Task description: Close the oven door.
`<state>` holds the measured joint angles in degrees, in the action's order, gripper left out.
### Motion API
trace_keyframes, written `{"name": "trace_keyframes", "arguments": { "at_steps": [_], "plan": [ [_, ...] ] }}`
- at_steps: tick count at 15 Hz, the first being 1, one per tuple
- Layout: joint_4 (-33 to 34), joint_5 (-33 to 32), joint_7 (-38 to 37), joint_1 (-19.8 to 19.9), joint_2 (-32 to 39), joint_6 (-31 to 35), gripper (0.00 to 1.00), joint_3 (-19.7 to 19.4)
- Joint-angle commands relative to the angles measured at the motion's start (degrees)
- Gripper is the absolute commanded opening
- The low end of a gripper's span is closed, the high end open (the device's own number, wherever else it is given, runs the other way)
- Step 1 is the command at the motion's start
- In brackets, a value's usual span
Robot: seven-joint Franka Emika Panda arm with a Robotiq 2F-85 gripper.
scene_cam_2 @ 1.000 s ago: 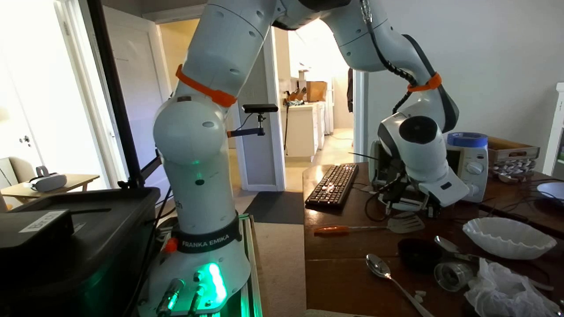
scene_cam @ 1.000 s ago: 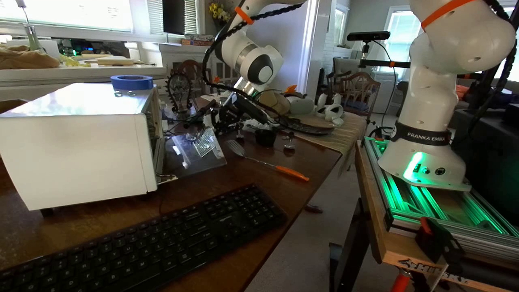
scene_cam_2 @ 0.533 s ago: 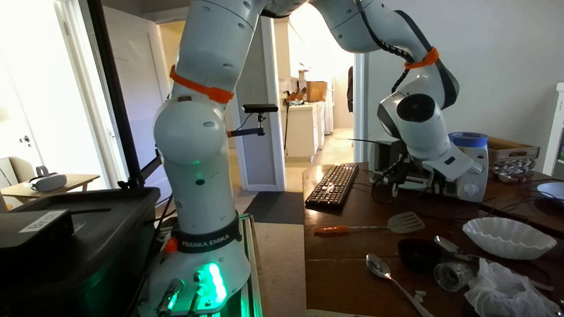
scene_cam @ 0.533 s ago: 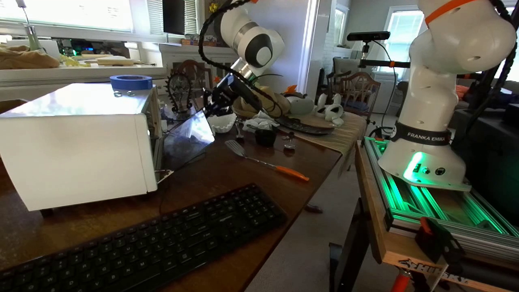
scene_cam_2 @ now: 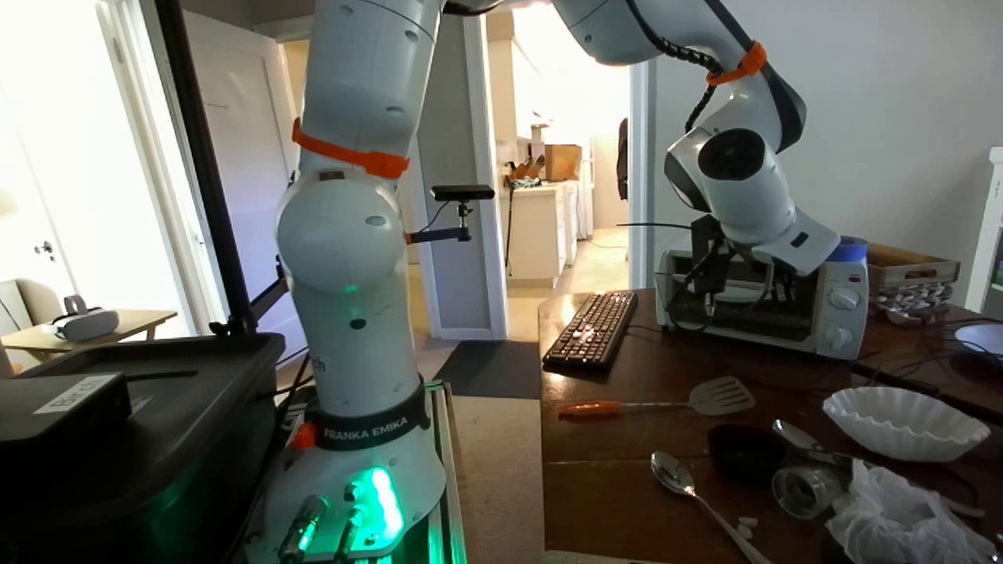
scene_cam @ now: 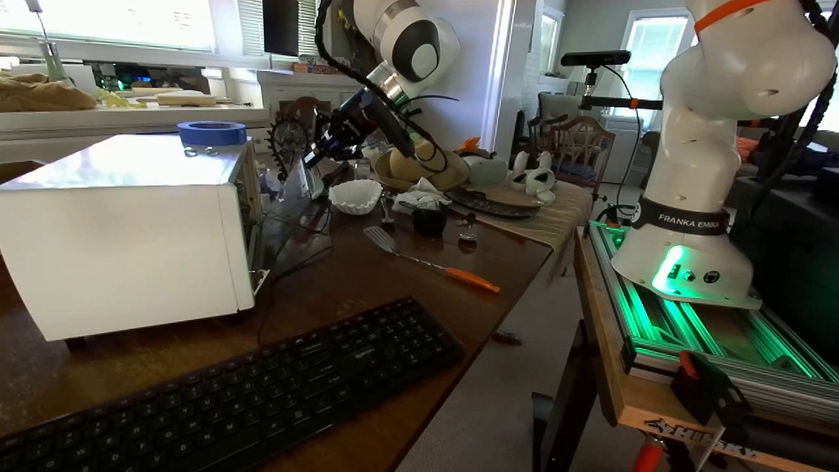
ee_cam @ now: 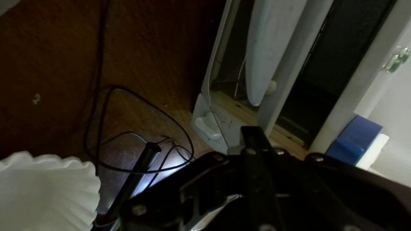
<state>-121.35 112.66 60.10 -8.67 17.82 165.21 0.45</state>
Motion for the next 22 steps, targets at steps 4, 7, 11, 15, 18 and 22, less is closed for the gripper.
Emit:
{"name": "trace_keyframes", "arguments": {
  "at_steps": [4, 7, 11, 15, 18, 22],
  "plan": [
    [0.99, 5.03, 7.16, -0.46, -0.9, -1.04, 0.0, -0.4],
    [0.63, 3.57, 4.77, -0.71, -0.6, 1.2, 0.0, 0.3],
    [-0.66, 3.14, 3.32, -0.41, -1.3, 1.01, 0.0, 0.69],
    [-0.06, 4.34, 4.97, -0.59, -1.16, 0.62, 0.0, 0.64],
    [0.9, 5.73, 6.61, -0.49, -0.93, -0.08, 0.0, 0.36],
    [2.62, 5.68, 6.66, -0.39, 0.5, -0.82, 0.0, 0.46]
  ]
}}
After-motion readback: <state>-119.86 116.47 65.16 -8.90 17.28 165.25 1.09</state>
